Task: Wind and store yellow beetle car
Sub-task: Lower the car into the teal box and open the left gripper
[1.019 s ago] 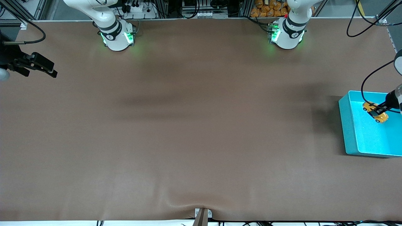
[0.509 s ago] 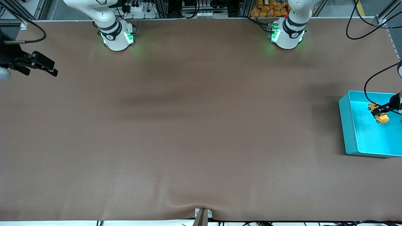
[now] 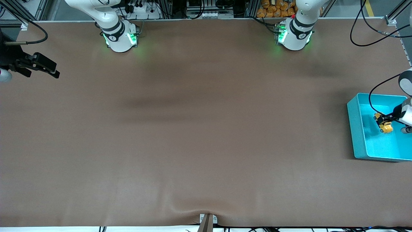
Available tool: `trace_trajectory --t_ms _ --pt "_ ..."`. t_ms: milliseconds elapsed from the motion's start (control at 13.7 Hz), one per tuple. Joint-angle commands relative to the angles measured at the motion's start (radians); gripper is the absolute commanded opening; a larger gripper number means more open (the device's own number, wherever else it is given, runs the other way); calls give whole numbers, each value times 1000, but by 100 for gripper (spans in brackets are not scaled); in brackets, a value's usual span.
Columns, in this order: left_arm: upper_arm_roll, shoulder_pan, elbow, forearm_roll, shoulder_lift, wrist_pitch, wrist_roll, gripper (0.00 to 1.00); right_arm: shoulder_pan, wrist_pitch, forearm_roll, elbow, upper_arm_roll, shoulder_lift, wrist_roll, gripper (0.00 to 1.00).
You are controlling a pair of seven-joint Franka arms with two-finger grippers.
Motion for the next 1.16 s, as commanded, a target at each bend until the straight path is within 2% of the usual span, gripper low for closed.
trace_trajectory --t_ms 0,218,364,582,655,801,1092 --pt "-12 11 22 37 8 -4 9 11 15 -2 -3 0 -7 -10 5 100" --pt "-13 11 31 35 33 -4 9 15 6 -6 -6 0 -7 -10 -1 100" --pt "-15 11 31 35 34 -4 9 26 3 -9 -6 0 -7 -10 -6 100" --pt "-17 11 31 35 33 -4 9 56 3 -5 -6 0 -7 -10 -6 100" --pt "-17 11 31 35 33 -4 9 74 3 -6 -6 0 -7 -10 -6 100" --pt "-18 10 32 35 30 -4 9 100 3 -6 -6 -1 -7 -8 -3 100" --pt "-21 7 58 35 21 -4 -4 100 6 -9 -6 -1 -1 -8 0 100"
